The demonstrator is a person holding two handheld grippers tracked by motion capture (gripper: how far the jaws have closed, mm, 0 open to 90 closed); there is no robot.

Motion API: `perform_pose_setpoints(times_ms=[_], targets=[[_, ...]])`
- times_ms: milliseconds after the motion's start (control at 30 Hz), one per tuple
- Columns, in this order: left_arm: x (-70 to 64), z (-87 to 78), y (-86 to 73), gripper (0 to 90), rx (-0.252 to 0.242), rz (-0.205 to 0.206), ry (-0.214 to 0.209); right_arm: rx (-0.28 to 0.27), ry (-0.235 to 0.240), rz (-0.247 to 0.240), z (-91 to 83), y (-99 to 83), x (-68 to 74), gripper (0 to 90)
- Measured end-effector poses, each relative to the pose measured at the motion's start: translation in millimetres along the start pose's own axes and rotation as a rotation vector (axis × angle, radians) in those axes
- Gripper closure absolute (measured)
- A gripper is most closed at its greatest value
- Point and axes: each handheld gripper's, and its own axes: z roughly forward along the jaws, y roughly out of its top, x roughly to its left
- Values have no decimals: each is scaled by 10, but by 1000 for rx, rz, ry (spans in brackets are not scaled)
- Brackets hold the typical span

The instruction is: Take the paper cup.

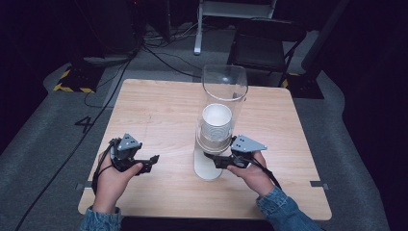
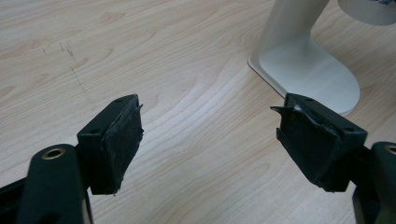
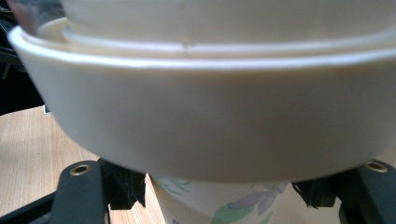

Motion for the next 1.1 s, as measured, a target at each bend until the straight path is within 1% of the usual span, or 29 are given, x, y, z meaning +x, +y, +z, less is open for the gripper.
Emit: perform_pose_setpoints(times_ms=[167,367,533,600,700,767,867,900,1000,1100], targets=[[1,7,-2,220,0,1,-1,7,-6,9,-7,-4,10,308],[-2,6,1,220,-3,5,-4,9,-2,22,-12,-14,13,309],[-5,7,-1,220,-1,1,-6,16,-9,31,-21,-17,26,310],[-2,6,1,220,-2,5,-4,18,-12,35,-29,-23,38,310],[-3,7,0,220,-2,5,-4,42,-16,60,-36,-48,40,320],[-3,8,1,220,-1,7,-5,48,-14,62,-30,-80,33,326],[-3,10,3,220,1,8,-5,47,-14,57,-23,-75,27,328],[-4,16,2,220,2,9,-5,55,-15,51,-16,-67,22,330],[-4,24,1,220,3,9,-3,49,-8,52,-2,-80,19,332],[-13,46,-4,220,10,7,-8,48,-13,40,20,-89,11,333]])
